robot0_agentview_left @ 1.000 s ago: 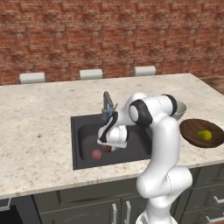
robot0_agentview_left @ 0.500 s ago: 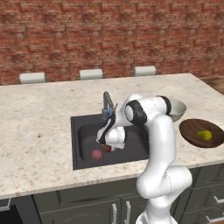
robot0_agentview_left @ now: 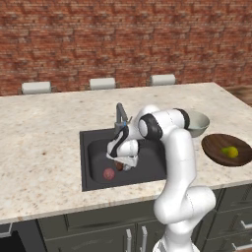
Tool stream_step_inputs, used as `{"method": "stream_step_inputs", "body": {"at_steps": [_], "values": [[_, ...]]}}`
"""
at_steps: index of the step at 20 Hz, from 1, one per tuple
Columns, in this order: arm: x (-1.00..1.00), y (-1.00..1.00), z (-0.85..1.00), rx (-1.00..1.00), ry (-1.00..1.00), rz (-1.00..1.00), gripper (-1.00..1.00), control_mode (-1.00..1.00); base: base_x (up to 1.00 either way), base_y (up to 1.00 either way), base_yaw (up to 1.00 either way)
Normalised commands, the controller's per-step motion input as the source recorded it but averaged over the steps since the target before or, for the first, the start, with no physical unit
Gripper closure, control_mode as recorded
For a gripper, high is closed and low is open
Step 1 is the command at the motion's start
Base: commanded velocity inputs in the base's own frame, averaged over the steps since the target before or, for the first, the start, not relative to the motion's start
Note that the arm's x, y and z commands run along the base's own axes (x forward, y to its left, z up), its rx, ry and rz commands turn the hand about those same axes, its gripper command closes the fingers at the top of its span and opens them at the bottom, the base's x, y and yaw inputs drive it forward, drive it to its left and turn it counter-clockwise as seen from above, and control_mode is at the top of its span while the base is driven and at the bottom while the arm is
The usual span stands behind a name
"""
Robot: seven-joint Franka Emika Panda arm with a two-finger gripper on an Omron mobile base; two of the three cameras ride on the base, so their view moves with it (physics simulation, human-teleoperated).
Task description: Pick the pears from the sink and place them in one bowl. Place the onion in the other bowl. Then turn off the sink faucet.
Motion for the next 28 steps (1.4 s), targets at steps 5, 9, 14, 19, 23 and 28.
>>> {"method": "stream_step_inputs", "body": {"at_steps": [5,9,14,19,23,28], "values": [[0.01,0.28,0.0,0.0,0.0,-0.04,1.0,-1.0,0.0,0.0,0.0],[0.01,0.15,0.0,0.0,0.0,-0.04,1.0,-1.0,0.0,0.0,0.0],[-0.39,-0.48,0.07,0.01,-0.11,-0.12,1.0,-1.0,0.0,0.0,0.0],[-0.41,-0.91,0.32,0.02,-0.15,-0.13,1.0,-1.0,0.0,0.0,0.0],[-0.29,-0.89,0.52,0.05,-0.16,-0.11,1.0,-1.0,0.0,0.0,0.0],[-0.12,-0.75,0.68,0.04,-0.15,-0.04,1.0,-1.0,0.0,0.0,0.0]]}}
